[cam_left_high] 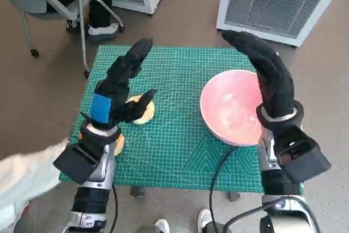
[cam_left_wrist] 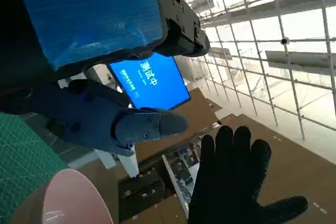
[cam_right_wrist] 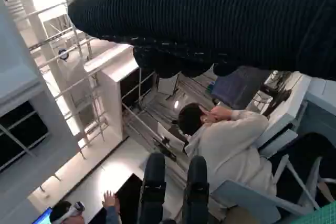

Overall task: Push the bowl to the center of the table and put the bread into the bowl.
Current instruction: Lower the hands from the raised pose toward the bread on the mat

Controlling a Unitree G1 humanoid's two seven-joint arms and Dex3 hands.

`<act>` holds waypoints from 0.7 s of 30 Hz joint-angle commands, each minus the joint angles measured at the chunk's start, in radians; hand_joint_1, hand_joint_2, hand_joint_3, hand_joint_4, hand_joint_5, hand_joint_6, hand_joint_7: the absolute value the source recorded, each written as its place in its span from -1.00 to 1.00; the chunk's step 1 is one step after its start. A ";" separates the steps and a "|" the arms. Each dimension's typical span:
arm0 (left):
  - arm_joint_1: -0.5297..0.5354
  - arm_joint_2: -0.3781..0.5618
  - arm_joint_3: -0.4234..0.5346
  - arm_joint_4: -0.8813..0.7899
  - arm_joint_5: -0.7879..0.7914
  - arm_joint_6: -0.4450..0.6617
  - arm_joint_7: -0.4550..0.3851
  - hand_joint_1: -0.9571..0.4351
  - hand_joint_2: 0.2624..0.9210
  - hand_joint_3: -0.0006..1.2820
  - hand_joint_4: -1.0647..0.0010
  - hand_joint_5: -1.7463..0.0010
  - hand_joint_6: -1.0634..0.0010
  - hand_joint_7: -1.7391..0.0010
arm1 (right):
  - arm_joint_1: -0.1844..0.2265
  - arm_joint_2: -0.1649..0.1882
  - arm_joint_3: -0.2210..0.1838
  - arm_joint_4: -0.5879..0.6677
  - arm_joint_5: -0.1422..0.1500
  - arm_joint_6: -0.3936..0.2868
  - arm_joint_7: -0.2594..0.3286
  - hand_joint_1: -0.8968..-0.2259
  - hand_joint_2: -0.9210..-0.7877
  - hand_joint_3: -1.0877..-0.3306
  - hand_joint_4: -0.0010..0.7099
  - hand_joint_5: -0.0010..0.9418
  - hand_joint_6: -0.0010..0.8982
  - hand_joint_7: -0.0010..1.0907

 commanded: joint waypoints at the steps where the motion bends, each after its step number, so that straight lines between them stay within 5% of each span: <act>1: -0.002 0.000 0.005 0.001 -0.009 -0.004 -0.002 -0.26 1.00 -0.44 0.37 1.00 0.16 0.92 | 0.026 0.006 0.003 -0.003 -0.002 0.016 -0.008 -0.07 -1.00 -0.40 -0.52 -0.73 -1.00 0.11; 21: -0.001 0.003 0.005 -0.002 -0.023 0.004 -0.016 -0.26 1.00 -0.44 0.36 1.00 0.15 0.93 | 0.028 -0.003 0.000 0.005 -0.001 0.015 -0.002 -0.09 -1.00 -0.39 -0.52 -0.73 -1.00 0.11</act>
